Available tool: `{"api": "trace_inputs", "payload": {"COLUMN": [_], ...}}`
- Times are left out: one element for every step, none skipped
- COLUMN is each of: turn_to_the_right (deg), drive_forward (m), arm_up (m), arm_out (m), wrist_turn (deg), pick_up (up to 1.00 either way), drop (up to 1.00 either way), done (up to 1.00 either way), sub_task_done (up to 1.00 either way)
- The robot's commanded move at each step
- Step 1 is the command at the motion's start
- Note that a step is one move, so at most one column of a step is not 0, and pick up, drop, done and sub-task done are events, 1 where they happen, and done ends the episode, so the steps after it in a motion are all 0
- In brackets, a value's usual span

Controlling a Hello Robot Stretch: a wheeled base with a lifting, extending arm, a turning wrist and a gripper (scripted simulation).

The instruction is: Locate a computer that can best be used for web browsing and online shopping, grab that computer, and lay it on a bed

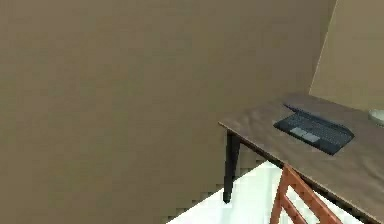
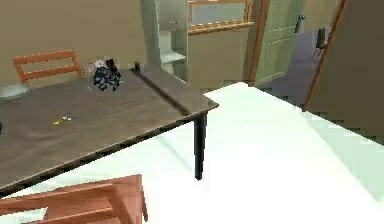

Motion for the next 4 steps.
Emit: {"api": "trace_inputs", "payload": {"turn_to_the_right": [0.0,-30.0,0.0,0.0], "drive_forward": [0.55,0.00,0.00,0.00], "arm_up": [0.00,0.00,0.50,0.36], "arm_out": [0.00,0.00,0.00,0.00], "wrist_turn": [0.0,0.0,0.0,0.0], "pick_up": [0.00,0.00,0.00,0.00], "drop": [0.00,0.00,0.00,0.00], "done": [0.00,0.00,0.00,0.00], "sub_task_done": [0.00,0.00,0.00,0.00]}}
